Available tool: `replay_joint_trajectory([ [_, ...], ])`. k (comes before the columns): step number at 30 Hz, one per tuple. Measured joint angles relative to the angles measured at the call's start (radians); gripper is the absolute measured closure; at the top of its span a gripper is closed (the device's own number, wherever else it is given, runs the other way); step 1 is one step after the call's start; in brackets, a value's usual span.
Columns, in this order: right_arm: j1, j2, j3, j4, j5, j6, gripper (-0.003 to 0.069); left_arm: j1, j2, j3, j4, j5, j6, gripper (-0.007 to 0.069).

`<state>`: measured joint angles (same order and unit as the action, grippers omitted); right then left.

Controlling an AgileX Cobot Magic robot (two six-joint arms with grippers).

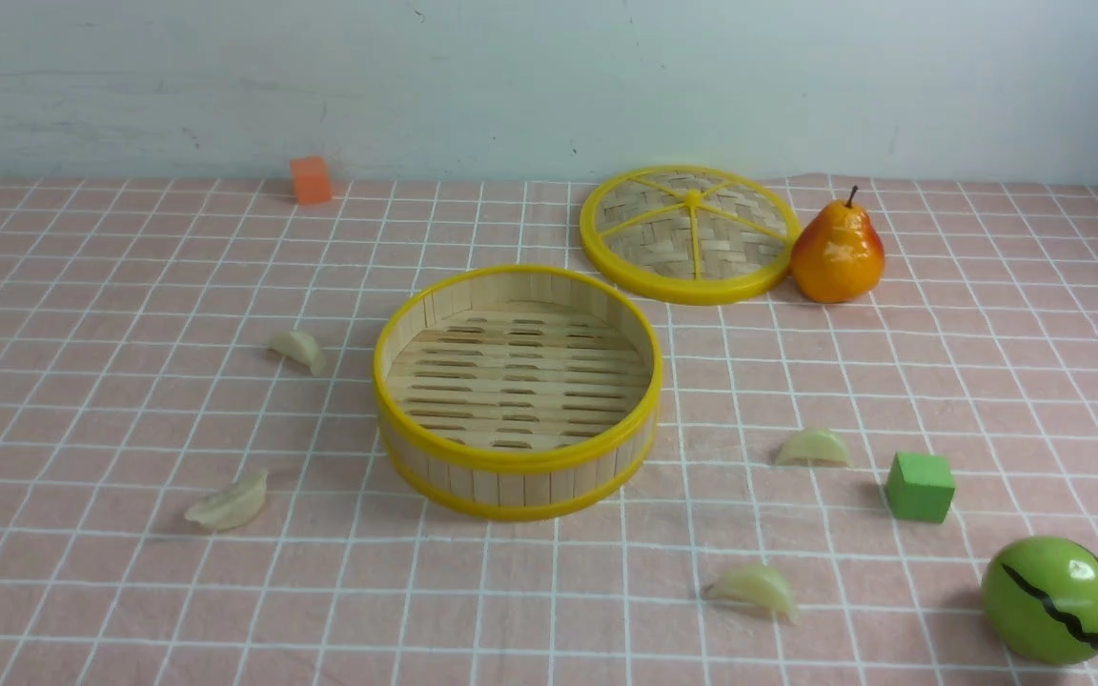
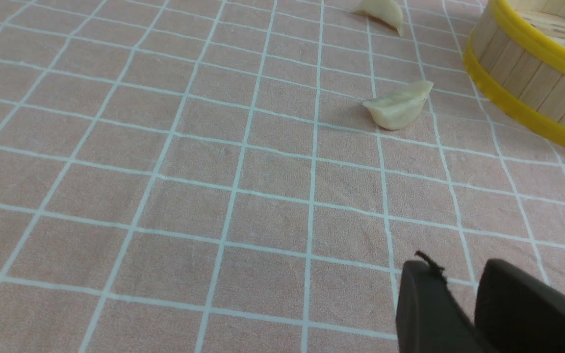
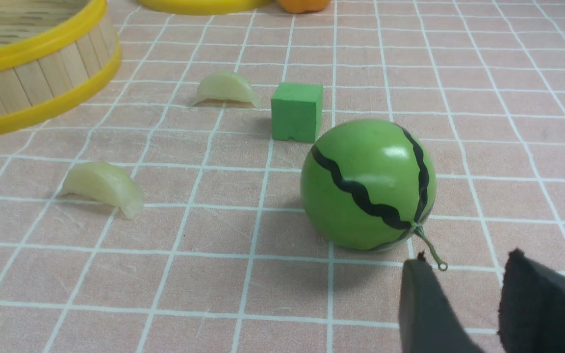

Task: Put the dumplings into the steamer on the table with the pink tablecloth.
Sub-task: 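Reach for and grasp a dumpling on the table with the left gripper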

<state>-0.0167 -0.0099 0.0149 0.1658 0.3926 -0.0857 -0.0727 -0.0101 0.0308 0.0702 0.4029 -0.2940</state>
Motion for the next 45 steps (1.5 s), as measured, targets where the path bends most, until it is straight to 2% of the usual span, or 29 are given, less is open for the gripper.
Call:
replay_joint_trajectory([
  [34,0.000,0.000,0.000,-0.010,-0.011,0.000,0.0420,0.000,0.000,0.000,0.008,-0.042,0.000,0.0433],
  [38,0.000,0.000,0.011,-0.011,-0.113,0.000,0.0420,0.000,0.000,0.001,0.009,-0.164,0.000,0.0428],
  [41,0.000,0.000,0.011,-0.011,-0.257,0.000,0.0420,0.000,0.000,0.001,0.010,-0.262,0.000,0.0428],
  [45,0.000,0.000,0.011,-0.002,-0.562,0.042,0.0420,0.000,0.000,0.001,0.015,-0.430,0.004,0.0425],
])
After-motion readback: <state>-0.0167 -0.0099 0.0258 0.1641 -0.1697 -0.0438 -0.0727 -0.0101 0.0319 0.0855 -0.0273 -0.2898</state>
